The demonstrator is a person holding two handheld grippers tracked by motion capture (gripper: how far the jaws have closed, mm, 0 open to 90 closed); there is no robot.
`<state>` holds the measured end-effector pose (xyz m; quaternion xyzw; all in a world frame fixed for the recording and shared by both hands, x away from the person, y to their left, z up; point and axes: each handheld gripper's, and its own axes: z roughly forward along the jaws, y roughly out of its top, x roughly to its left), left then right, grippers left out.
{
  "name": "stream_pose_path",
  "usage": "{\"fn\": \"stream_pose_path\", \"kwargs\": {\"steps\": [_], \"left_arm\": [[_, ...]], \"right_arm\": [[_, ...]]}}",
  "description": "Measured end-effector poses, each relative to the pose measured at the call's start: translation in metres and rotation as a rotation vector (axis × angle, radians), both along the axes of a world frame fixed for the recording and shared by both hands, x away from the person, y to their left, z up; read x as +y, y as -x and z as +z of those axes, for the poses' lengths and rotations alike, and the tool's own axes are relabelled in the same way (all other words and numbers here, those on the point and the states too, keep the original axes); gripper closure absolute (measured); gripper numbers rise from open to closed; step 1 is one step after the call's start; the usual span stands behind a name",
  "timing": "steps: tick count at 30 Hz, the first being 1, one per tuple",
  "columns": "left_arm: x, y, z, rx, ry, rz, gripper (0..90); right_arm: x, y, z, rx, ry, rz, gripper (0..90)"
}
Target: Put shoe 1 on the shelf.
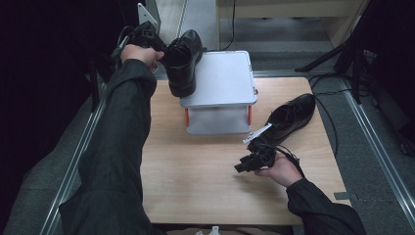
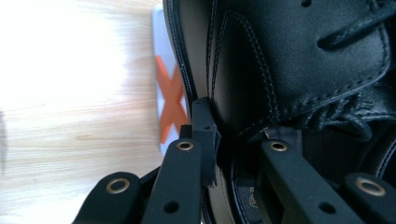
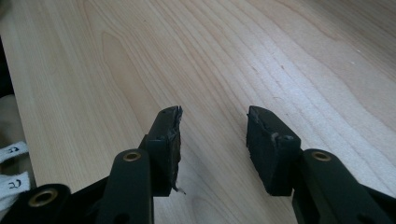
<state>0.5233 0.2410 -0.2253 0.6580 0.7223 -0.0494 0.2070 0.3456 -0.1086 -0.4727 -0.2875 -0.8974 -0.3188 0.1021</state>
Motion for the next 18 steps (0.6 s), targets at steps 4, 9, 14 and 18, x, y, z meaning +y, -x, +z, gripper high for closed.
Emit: {"fn": "stream_pose_path", "kwargs": {"steps": [4,9,14,18], "left_arm": [[-0.016,-0.006,-0.007,0.014,-0.001,-0.02,82.8],[-0.028,-0.01,-0.016,0.026,-0.01,-0.032,82.5],[-0.033,-0.011,-0.023,0.039,0.004,-0.026,81.1],[-0.037,-0.01,-0.024,0.042,0.01,-0.022,78.5]], "right_arm": [[-0.002,-0.001,0.0,0.001,-0.003,-0.009,56.1],[-0.001,-0.002,0.0,0.007,0.001,-0.014,56.5],[0.0,-0.002,-0.001,0.002,0.003,-0.008,56.6],[0.0,-0.003,-0.001,0.001,0.004,-0.009,56.5]]}}
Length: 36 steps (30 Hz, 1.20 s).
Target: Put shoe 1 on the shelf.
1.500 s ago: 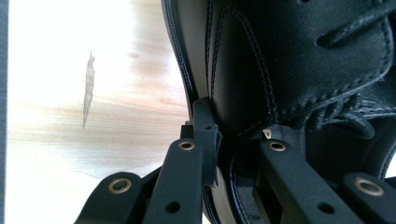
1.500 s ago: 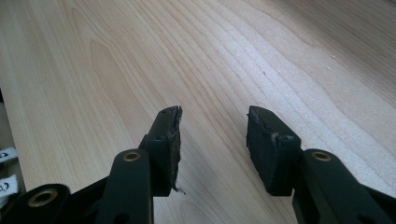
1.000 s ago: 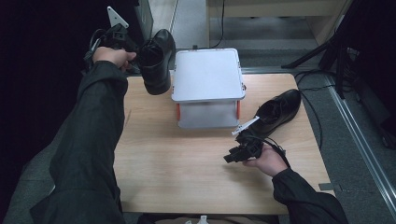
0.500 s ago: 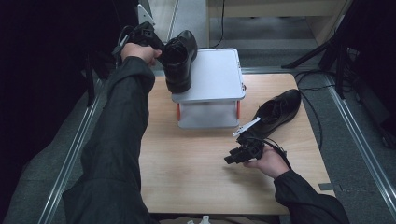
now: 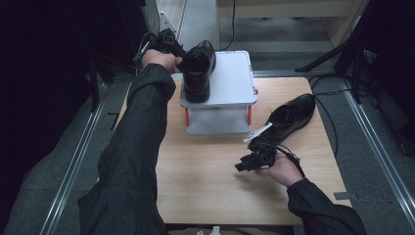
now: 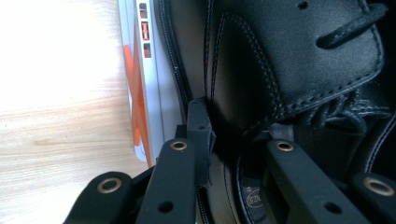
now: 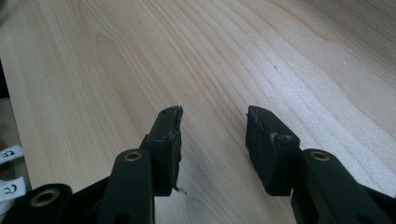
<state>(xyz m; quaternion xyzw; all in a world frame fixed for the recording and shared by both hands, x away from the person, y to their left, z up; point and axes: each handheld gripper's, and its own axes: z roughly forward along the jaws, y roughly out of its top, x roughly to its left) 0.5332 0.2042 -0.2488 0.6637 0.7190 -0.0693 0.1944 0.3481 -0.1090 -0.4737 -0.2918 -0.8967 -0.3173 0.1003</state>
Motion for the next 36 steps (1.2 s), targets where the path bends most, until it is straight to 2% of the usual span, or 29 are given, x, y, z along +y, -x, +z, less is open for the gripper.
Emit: {"fn": "stream_pose_path", "kwargs": {"steps": [4,7,14,16,20,25,28,31,33,36], "left_arm": [[-0.002,0.001,-0.001,0.008,0.023,0.003,75.8],[-0.004,0.002,-0.002,0.008,0.016,-0.009,75.3],[-0.002,0.005,-0.005,0.015,0.043,-0.022,70.1],[-0.002,0.006,-0.004,0.008,0.057,-0.034,66.1],[0.002,0.009,0.005,-0.015,0.076,-0.044,64.1],[0.012,0.016,0.019,-0.051,0.086,-0.049,61.3],[0.021,0.023,0.027,-0.088,0.089,-0.083,60.6],[0.028,0.027,0.028,-0.092,0.075,-0.09,59.0],[0.036,0.031,0.028,-0.095,0.094,-0.095,58.0],[0.045,0.036,0.024,-0.095,0.099,-0.092,57.8]], "right_arm": [[0.0,0.0,0.0,-0.001,0.0,0.0,56.6],[0.002,0.0,-0.001,0.001,0.006,0.002,56.6],[0.002,0.0,-0.001,0.004,0.008,0.005,56.6],[0.002,-0.001,-0.001,-0.002,0.006,0.004,56.6],[0.001,0.0,0.001,-0.008,-0.003,0.0,56.9],[0.001,-0.001,0.002,-0.009,-0.014,-0.001,56.9],[-0.001,-0.001,0.003,-0.011,-0.018,-0.007,56.9],[-0.003,-0.002,0.003,-0.014,-0.017,-0.009,56.9],[-0.003,-0.002,0.003,-0.013,-0.017,-0.012,56.9],[-0.004,-0.002,0.003,-0.015,-0.017,-0.017,56.9]]}}
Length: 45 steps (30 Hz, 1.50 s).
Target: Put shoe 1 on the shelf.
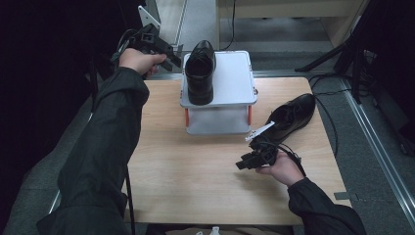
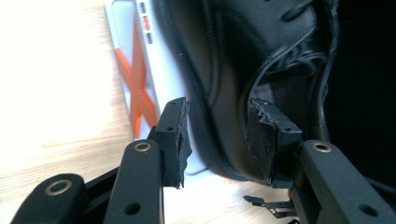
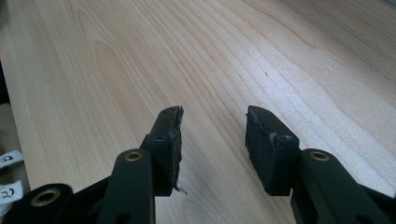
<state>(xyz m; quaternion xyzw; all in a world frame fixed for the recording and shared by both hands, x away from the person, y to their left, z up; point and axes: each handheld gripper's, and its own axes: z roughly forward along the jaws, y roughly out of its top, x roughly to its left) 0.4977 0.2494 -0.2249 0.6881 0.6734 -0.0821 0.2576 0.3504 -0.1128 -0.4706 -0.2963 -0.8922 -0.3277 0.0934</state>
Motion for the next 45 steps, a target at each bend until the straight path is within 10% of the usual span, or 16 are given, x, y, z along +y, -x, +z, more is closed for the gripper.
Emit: {"fn": "stream_pose_path", "kwargs": {"steps": [45], "left_arm": [[0.079,0.062,-0.141,0.09,0.061,0.048,55.4]], "right_arm": [[-0.007,-0.012,0.002,-0.017,-0.013,-0.016,56.7]]}}
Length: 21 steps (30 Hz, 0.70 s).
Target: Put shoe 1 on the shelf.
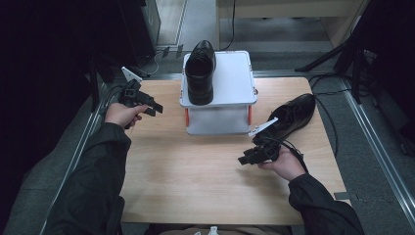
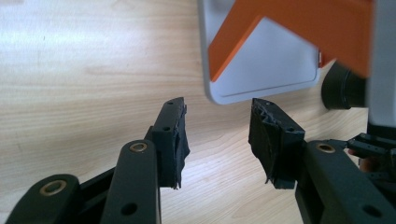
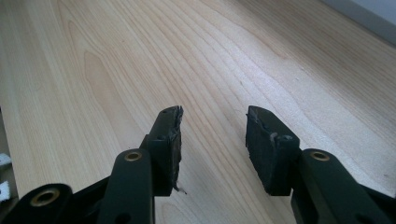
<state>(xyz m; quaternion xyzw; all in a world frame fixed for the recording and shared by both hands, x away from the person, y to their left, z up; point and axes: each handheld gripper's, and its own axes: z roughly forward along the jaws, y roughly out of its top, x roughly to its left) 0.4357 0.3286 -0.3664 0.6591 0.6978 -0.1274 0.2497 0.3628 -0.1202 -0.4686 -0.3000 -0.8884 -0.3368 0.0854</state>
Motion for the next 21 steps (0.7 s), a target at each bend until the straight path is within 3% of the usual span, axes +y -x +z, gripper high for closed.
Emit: {"fn": "stream_pose_path", "kwargs": {"steps": [9,13,20,21], "left_arm": [[0.011,0.02,-0.029,0.011,0.009,0.013,55.2],[0.012,0.031,-0.039,0.001,-0.024,-0.003,54.6],[0.012,0.056,-0.064,-0.001,-0.011,-0.039,53.9],[0.012,0.06,-0.067,-0.009,-0.005,-0.024,53.9]], "right_arm": [[-0.001,-0.002,-0.001,-0.001,0.005,-0.014,56.6],[0.0,-0.002,-0.001,-0.002,0.008,-0.011,56.7],[0.002,-0.001,-0.002,-0.004,0.023,-0.002,56.6],[0.002,0.0,-0.002,-0.004,0.023,-0.001,56.6]]}}
